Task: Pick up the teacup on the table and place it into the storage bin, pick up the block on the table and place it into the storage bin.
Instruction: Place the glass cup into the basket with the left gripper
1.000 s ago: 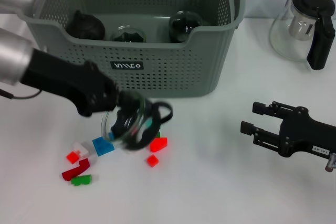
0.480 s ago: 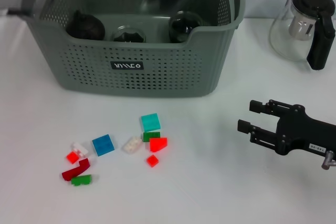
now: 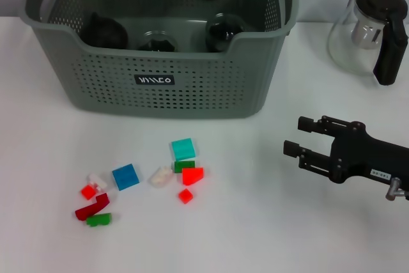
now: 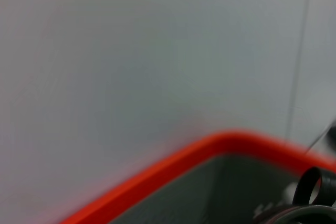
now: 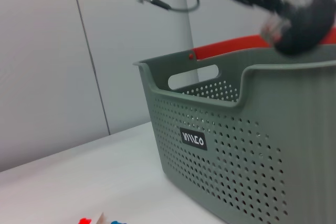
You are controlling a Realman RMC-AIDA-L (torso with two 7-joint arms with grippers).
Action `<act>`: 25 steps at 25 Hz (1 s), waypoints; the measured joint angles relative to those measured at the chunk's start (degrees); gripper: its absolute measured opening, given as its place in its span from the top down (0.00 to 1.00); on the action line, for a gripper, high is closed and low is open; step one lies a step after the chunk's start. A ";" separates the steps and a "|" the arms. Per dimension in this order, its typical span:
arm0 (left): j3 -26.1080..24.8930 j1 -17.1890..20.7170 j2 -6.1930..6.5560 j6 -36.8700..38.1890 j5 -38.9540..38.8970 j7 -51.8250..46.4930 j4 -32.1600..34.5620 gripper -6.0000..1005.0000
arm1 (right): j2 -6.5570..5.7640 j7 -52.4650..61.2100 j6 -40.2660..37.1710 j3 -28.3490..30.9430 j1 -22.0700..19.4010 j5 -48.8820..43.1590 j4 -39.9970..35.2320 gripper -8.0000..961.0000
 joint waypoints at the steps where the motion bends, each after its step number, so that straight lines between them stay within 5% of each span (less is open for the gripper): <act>1: 1.17 -1.20 -0.64 -2.15 3.74 -1.17 -1.70 0.94 | 0.00 0.00 0.01 0.01 0.01 0.05 -0.02 0.33; 7: 3.56 -5.65 -3.94 -11.32 22.48 -6.06 -8.47 0.93 | 0.00 0.00 0.33 0.00 0.06 0.11 -0.15 0.33; 19: 8.80 -6.49 -4.26 -18.12 22.46 -1.90 -16.37 0.92 | 0.09 0.00 0.98 0.00 0.12 0.21 0.22 0.33; 25: 7.08 -4.98 -2.64 -12.92 22.43 -2.21 -13.02 0.91 | 0.09 0.00 1.15 0.00 0.21 0.22 0.17 0.33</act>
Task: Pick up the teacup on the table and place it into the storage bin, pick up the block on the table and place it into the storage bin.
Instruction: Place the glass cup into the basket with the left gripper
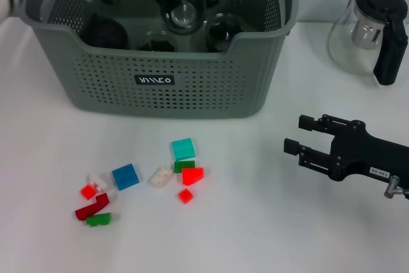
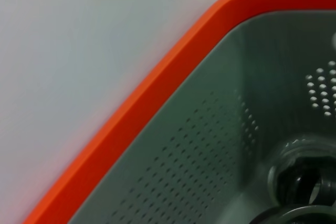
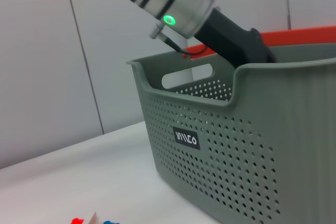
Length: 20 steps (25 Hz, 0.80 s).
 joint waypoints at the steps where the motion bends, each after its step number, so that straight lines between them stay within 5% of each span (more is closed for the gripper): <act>1: -0.78 0.94 0.10 1.73 -0.01 0.10 2.24 0.91 | 0.00 0.00 0.10 0.00 -0.01 0.00 0.04 0.33; 5: -1.26 3.38 0.54 7.02 -0.02 0.38 7.61 0.91 | 0.00 0.00 0.46 0.00 -0.09 0.00 0.08 0.33; 10: -1.46 3.85 1.36 7.65 0.03 0.81 6.26 0.91 | 0.00 0.00 0.47 0.00 -0.11 0.00 0.10 0.33; 20: 0.28 4.69 0.83 5.36 0.05 5.52 3.42 0.90 | 0.00 0.00 0.46 0.00 -0.34 -0.01 0.17 0.33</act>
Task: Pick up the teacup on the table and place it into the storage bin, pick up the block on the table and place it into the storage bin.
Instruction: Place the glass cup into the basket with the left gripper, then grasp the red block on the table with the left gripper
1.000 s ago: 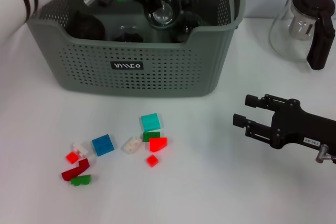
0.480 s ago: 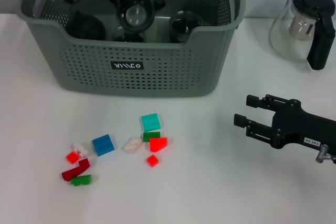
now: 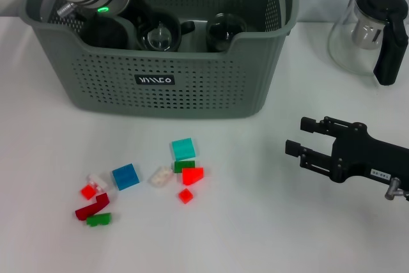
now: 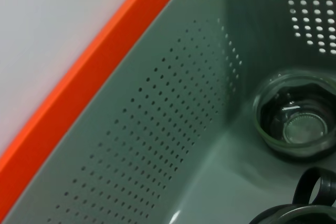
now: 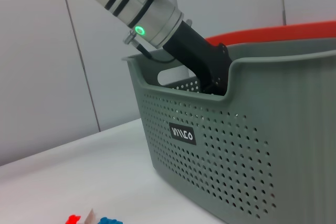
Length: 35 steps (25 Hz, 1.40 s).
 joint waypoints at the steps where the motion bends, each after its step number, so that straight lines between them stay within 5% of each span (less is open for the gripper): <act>1: 0.05 -0.04 -0.04 -0.20 0.00 0.00 -0.23 0.89 | 0.00 0.00 0.00 0.00 0.00 0.00 0.00 0.33; 7: 0.92 0.01 -0.39 -1.76 0.00 0.07 -0.60 0.89 | 0.00 0.00 0.00 0.00 -0.03 0.00 0.00 0.33; 13: -0.24 0.73 -0.61 -2.40 -0.06 -0.24 0.83 0.70 | 0.00 0.00 0.01 0.44 -0.12 -0.05 0.00 0.33; 18: -2.72 4.58 -1.96 2.22 -2.02 0.51 11.53 0.60 | 0.00 0.00 0.04 1.33 -0.12 -0.32 0.02 0.33; 22: -4.52 8.02 -1.70 9.42 -10.85 3.75 20.69 0.51 | 0.00 0.00 0.05 1.37 -0.18 -0.34 0.07 0.33; 27: -17.73 9.16 0.34 25.84 -31.85 12.22 23.27 0.40 | 0.00 0.00 0.06 1.41 -0.06 -0.32 0.08 0.33; 31: -28.82 9.47 3.05 38.71 -45.68 16.06 15.97 0.36 | 0.00 0.00 -0.09 1.41 -0.02 -0.16 0.09 0.33; 35: -39.14 12.03 4.01 54.33 -51.16 26.14 7.50 0.36 | -0.07 0.00 -0.15 1.50 0.03 -0.12 0.05 0.33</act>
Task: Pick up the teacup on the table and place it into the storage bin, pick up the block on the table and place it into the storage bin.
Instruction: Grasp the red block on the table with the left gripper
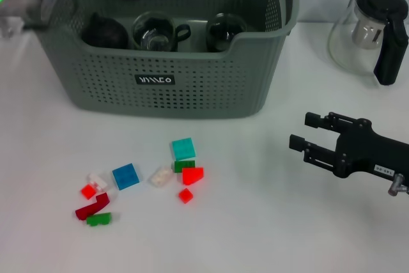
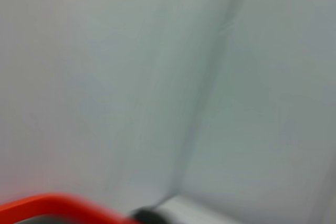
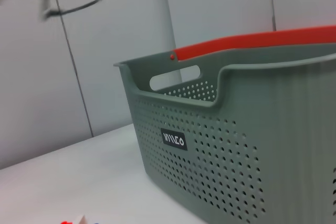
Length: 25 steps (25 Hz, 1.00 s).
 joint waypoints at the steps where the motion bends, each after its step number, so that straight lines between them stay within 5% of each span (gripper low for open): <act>1: -0.98 0.47 0.02 2.03 -0.22 1.60 -0.59 0.36 | -0.01 0.00 -0.04 0.00 0.04 0.00 -0.01 0.33; 8: -3.03 9.92 -2.13 14.88 7.01 8.88 5.15 0.37 | 0.01 0.06 -0.27 0.16 0.15 0.04 -0.17 0.33; 18: -3.44 19.24 -6.37 10.93 10.50 13.82 11.63 0.37 | 0.09 0.50 -0.19 0.17 0.20 0.03 -0.07 0.33; 25: -1.65 20.38 -6.90 9.70 17.73 15.87 9.83 0.37 | 0.33 0.52 0.15 0.17 0.20 -0.09 0.02 0.33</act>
